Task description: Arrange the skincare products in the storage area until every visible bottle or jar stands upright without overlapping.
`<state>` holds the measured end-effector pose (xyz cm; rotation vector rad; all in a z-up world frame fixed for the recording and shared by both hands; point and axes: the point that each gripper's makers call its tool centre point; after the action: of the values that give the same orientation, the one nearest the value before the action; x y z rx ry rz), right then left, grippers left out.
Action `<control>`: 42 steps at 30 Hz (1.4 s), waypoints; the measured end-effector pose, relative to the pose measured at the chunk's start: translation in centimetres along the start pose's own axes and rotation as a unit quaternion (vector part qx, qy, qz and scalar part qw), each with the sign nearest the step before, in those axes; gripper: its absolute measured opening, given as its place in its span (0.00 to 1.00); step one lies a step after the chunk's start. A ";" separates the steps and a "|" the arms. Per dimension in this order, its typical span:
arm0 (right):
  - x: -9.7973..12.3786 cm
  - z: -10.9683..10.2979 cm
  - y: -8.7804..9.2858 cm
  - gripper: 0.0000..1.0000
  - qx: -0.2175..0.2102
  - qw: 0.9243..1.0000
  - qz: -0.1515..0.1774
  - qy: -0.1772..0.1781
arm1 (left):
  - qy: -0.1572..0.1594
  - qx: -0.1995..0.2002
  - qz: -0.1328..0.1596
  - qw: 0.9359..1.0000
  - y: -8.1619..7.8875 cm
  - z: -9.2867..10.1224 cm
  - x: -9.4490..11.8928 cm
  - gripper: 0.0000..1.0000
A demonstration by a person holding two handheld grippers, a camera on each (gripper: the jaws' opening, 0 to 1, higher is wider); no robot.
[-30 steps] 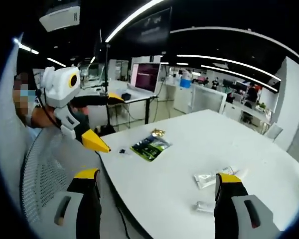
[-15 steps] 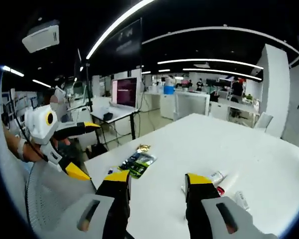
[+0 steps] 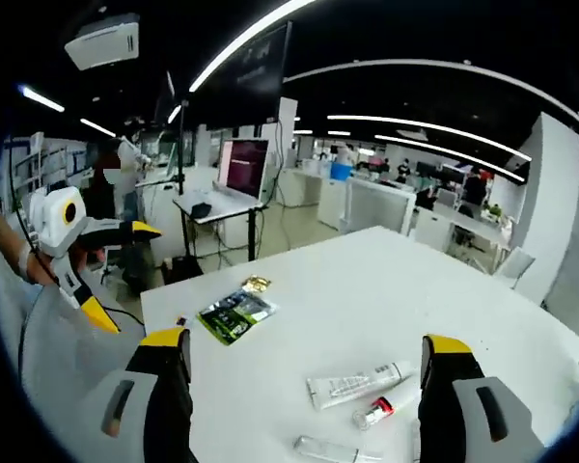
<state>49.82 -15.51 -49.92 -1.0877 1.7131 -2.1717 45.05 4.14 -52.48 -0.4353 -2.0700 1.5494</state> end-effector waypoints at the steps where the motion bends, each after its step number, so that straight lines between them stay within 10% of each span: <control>1: -0.2 0.4 -0.1 0.99 0.002 1.000 -0.002 -0.001 | 0.000 0.000 0.000 1.000 0.0 0.0 0.0 0.99; 9: -1.6 4.1 -0.9 0.99 0.070 0.996 -0.045 -0.014 | -0.012 0.002 -0.005 1.000 0.2 -0.6 0.0 0.99; 15: -3.5 5.2 0.3 0.98 0.162 0.980 -0.108 -0.050 | -0.015 0.000 -0.009 1.000 0.4 -0.7 -0.1 0.98; 23: -6.7 4.9 4.2 0.97 0.301 0.917 -0.223 -0.139 | -0.016 0.000 -0.014 1.000 0.6 -0.8 -0.1 0.96; 31: -9.0 4.9 7.1 0.94 0.360 0.870 -0.276 -0.191 | -0.017 -0.001 -0.024 1.000 1.2 -1.0 -0.1 0.93; 37: -10.3 5.5 9.7 0.92 0.425 0.816 -0.323 -0.224 | -0.017 -0.004 -0.027 0.999 1.4 -1.0 -0.1 0.91; 42: -11.9 6.6 10.3 0.86 0.445 0.795 -0.340 -0.232 | -0.019 -0.010 -0.038 0.999 1.8 -1.1 -0.1 0.88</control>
<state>59.47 -17.54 -63.88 -1.8062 -0.0322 -2.2829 45.67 5.46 -54.00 -0.3333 -2.1071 1.5062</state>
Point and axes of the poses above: the point that each gripper's makers call its tool centre point, and the gripper's own axes: x roughly backward along the fingers, z roughly to its right, y roughly out of its underside, and after that the axes turned 7 degrees about -y, right-handed
